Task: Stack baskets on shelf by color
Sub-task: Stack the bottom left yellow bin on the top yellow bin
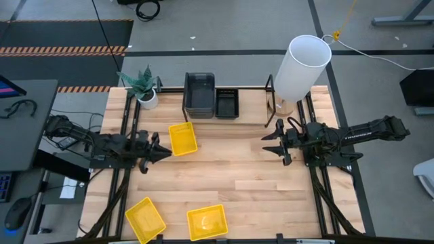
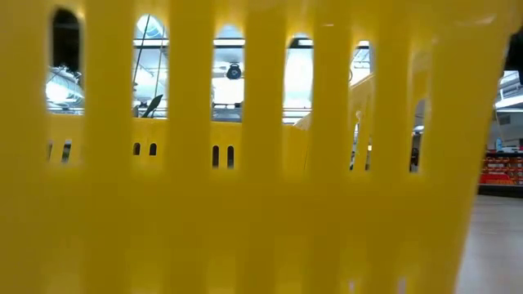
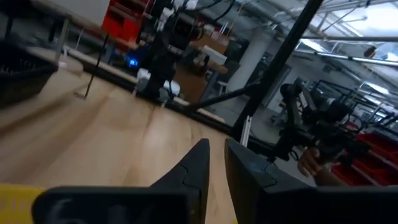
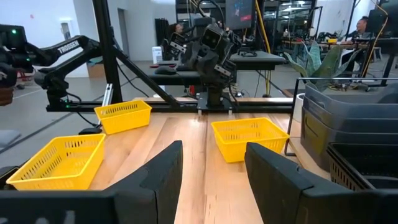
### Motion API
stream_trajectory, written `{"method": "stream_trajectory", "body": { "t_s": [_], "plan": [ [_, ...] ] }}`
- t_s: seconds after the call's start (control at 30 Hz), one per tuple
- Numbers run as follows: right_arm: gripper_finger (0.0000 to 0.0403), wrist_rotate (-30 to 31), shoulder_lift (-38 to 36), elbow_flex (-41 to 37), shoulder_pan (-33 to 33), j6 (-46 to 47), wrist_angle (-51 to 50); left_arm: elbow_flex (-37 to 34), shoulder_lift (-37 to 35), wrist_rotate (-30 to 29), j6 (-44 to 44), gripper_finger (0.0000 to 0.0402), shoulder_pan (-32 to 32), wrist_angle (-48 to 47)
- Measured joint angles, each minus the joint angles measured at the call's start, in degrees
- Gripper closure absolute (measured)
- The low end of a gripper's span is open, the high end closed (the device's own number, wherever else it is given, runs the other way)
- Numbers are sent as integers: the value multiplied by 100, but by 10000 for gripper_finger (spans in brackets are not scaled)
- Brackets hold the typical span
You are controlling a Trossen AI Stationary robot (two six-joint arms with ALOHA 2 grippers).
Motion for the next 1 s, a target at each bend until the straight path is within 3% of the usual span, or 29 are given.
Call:
{"method": "stream_trajectory", "body": {
  "t_s": [0.13, 0.33, 0.57, 1.0],
  "plan": [
    [223, 0, 0, 0, 1, -2, 2, 72, -1, 35, -461, 356, 93, -478],
    [223, 0, 2, 0, -1, 13, 2, 1126, 424, 601, -1013, 377, 183, -2740],
    [223, 0, 3, 0, 0, 3, 4, 2094, 1955, 1609, -1129, 393, -276, -3276],
    [223, 0, 4, 0, 0, 258, 5, 4150, 4704, 2408, -2105, 394, -1694, -5541]
  ]
}}
